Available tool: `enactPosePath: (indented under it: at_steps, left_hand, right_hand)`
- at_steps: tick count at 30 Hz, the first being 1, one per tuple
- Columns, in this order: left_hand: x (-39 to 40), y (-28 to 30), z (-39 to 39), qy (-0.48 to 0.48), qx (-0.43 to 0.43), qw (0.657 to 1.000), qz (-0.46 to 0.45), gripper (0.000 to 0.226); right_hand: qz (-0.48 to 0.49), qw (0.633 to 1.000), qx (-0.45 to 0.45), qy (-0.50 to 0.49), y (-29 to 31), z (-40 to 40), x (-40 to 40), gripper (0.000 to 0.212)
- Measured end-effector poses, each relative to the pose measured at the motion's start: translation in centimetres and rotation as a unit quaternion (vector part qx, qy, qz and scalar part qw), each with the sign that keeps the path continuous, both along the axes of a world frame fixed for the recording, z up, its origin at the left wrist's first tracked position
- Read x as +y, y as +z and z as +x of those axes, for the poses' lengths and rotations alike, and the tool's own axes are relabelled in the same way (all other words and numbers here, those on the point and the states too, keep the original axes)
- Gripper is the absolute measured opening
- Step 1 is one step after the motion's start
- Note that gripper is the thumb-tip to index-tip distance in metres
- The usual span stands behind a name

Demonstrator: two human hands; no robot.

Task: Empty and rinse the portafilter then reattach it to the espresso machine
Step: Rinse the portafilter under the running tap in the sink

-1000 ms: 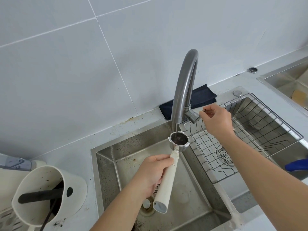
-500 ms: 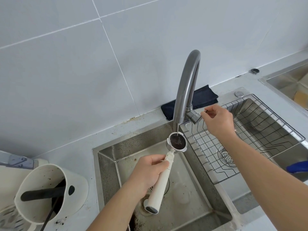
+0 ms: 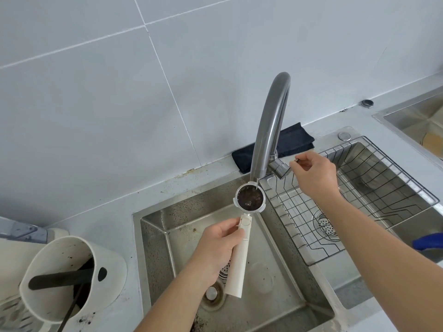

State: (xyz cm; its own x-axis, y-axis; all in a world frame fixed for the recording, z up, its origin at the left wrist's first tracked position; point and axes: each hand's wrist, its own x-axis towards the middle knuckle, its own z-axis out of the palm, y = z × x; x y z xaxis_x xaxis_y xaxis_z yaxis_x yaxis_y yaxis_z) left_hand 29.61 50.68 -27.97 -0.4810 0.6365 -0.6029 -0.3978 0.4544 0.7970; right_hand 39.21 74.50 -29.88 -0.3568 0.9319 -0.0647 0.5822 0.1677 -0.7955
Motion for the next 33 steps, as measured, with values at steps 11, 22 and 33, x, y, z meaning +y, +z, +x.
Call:
enactPosePath:
  at_steps: [11,22,33]
  left_hand:
    - [1.4,0.3,1.2,-0.005,-0.102,0.995,-0.002,0.026]
    - [0.9,0.6,1.0,-0.003,-0.073,0.997,-0.032,0.024]
    - [-0.7,0.4,-0.2,-0.017,0.080,0.993,-0.086,0.032]
  right_hand:
    - [-0.001,1.000,0.000,-0.007,-0.3,-0.1,0.1,0.013]
    - [0.001,1.000,0.001,-0.006,-0.2,-0.1,0.2,0.016]
    - [0.003,1.000,0.001,-0.001,-0.4,0.1,0.2,0.016]
